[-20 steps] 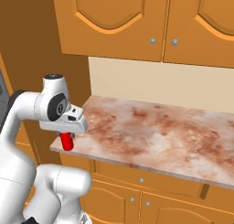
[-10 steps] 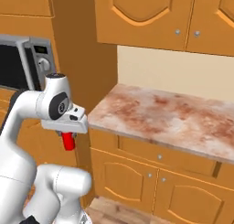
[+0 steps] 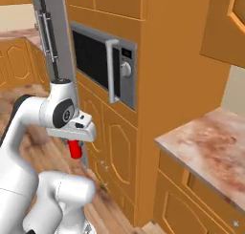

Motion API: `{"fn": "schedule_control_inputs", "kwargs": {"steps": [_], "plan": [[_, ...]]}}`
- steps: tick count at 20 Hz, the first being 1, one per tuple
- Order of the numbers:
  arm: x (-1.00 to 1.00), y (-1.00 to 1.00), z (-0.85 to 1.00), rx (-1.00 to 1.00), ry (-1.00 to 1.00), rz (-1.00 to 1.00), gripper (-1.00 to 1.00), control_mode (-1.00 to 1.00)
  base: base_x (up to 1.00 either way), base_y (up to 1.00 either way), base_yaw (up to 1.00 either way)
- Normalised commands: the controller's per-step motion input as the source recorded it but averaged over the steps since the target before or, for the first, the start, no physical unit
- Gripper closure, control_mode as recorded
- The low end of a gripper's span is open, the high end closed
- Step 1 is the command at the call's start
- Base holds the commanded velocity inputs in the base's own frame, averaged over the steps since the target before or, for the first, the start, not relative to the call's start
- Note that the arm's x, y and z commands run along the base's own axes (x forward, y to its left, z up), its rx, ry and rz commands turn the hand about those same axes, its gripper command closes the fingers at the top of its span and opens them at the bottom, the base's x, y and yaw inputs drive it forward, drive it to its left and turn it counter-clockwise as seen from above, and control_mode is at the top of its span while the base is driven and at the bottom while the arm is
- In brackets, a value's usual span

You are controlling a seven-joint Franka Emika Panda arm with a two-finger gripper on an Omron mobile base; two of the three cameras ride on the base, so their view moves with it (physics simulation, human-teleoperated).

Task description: Four empty soda cans are scattered around the kitchen. Gather all the cans and cluster them next to the stove for recycling.

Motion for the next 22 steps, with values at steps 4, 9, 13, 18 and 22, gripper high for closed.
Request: {"fn": "schedule_control_inputs", "kwargs": {"steps": [4, 9, 13, 18, 22], "plan": [[0.00, 0.00, 0.00, 0.00, 0.00, 0.00, 1.00, 1.00, 0.04, 0.04, 0.91], [0.00, 0.00, 0.00, 0.00, 0.00, 0.00, 1.00, 1.00, 0.45, 0.23, 0.75], [0.00, 0.00, 0.00, 0.00, 0.00, 0.00, 1.00, 1.00, 0.83, 0.38, 0.61], [0.00, 0.00, 0.00, 0.00, 0.00, 0.00, 1.00, 1.00, 0.99, 0.61, 0.40], [0.00, 0.00, 0.00, 0.00, 0.00, 0.00, 1.00, 1.00, 1.00, 0.37, 0.11]]}}
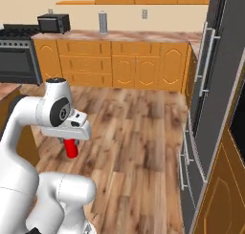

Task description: Four empty soda cans are scattered around the kitchen. Gather all the cans and cluster them next to the stove for recycling.

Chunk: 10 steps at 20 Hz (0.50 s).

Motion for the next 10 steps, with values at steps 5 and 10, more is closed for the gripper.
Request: {"fn": "schedule_control_inputs", "kwargs": {"steps": [5, 10], "plan": [[0.00, 0.00, 0.00, 0.00, 0.00, 0.00, 1.00, 1.00, 1.00, 0.20, 0.03], [0.00, 0.00, 0.00, 0.00, 0.00, 0.00, 1.00, 1.00, 1.00, 0.00, 0.00]]}}
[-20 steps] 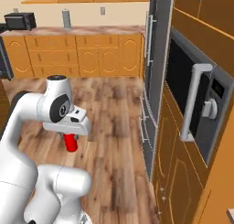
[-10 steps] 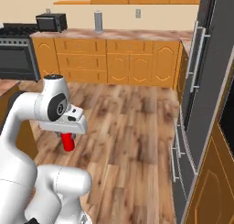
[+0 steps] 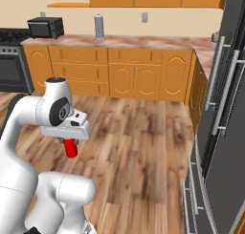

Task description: Four empty soda cans are scattered around the kitchen. Gather all the cans and cluster them next to the stove for recycling.

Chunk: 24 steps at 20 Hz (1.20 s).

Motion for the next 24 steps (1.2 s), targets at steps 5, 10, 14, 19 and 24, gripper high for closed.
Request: {"fn": "schedule_control_inputs", "kwargs": {"steps": [5, 10, 14, 19, 24], "plan": [[0.00, 0.00, 0.00, 0.00, 0.00, 0.00, 1.00, 1.00, 1.00, 0.00, 0.00], [0.00, 0.00, 0.00, 0.00, 0.00, 0.00, 1.00, 1.00, 1.00, 0.00, 0.00], [0.00, 0.00, 0.00, 0.00, 0.00, 0.00, 1.00, 1.00, 1.00, 0.00, 0.00], [0.00, 0.00, 0.00, 0.00, 0.00, 0.00, 1.00, 1.00, 1.00, -0.05, 0.02], [0.00, 0.00, 0.00, 0.00, 0.00, 0.00, 1.00, 1.00, 1.00, 0.04, 0.04]]}}
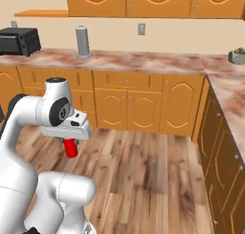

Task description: Four empty soda cans are scattered around the kitchen. Gather all the cans and cluster them next to the stove for recycling.

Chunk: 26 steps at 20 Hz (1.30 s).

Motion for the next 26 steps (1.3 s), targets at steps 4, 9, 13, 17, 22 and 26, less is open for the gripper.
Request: {"fn": "schedule_control_inputs", "kwargs": {"steps": [4, 9, 13, 17, 22, 26], "plan": [[0.00, 0.00, 0.00, 0.00, 0.00, 0.00, 1.00, 1.00, 1.00, 0.44, 0.17], [0.00, 0.00, 0.00, 0.00, 0.00, 0.00, 1.00, 1.00, 1.00, 0.51, 0.40], [0.00, 0.00, 0.00, 0.00, 0.00, 0.00, 1.00, 1.00, 0.83, 0.06, 0.76], [0.00, 0.00, 0.00, 0.00, 0.00, 0.00, 1.00, 1.00, 0.69, 0.00, 0.85], [0.00, 0.00, 0.00, 0.00, 0.00, 0.00, 1.00, 1.00, 0.86, 0.00, 0.78], [0.00, 0.00, 0.00, 0.00, 0.00, 0.00, 1.00, 1.00, 1.00, 0.00, 0.59]]}}
